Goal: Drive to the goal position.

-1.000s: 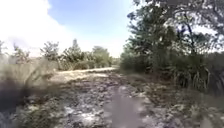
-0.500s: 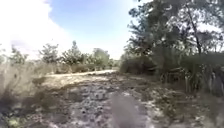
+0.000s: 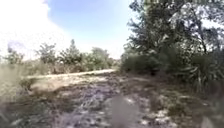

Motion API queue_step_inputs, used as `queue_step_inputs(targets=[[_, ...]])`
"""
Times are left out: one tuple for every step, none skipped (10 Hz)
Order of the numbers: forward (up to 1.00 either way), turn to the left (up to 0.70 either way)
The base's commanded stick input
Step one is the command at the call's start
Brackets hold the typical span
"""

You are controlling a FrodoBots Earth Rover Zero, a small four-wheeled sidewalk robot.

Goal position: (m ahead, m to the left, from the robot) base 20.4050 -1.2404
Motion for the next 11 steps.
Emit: queue_step_inputs(targets=[[0.7, 0.0], [0.7, 0.0], [0.7, 0.0], [0.7, 0.0], [0.7, 0.0], [0.7, 0.0], [0.7, 0.0], [0.7, 0.0], [0.7, 0.0], [0.7, 0.0], [0.7, 0.0]])
